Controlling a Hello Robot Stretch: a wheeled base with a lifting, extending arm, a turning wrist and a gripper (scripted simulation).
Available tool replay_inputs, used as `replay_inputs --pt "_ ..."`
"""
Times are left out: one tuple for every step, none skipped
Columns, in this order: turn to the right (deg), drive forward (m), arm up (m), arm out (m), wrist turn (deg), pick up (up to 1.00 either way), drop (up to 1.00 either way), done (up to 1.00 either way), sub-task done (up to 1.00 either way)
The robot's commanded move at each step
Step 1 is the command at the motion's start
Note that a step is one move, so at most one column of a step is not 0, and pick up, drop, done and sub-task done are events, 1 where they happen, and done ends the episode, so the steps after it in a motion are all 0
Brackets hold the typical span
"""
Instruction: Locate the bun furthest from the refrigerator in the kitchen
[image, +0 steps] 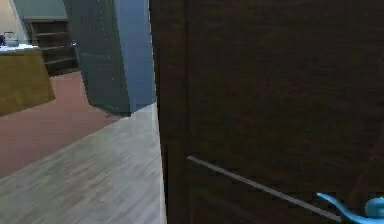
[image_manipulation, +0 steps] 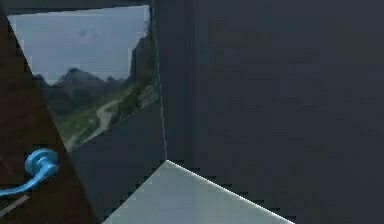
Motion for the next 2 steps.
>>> replay_inputs --pt "-33.0 0.00 0.00 0.00 0.0 0.00 0.00 0.00 0.00" --pt "0.0 0.90 0.00 0.00 0.0 0.00 0.00 0.00 0.00"
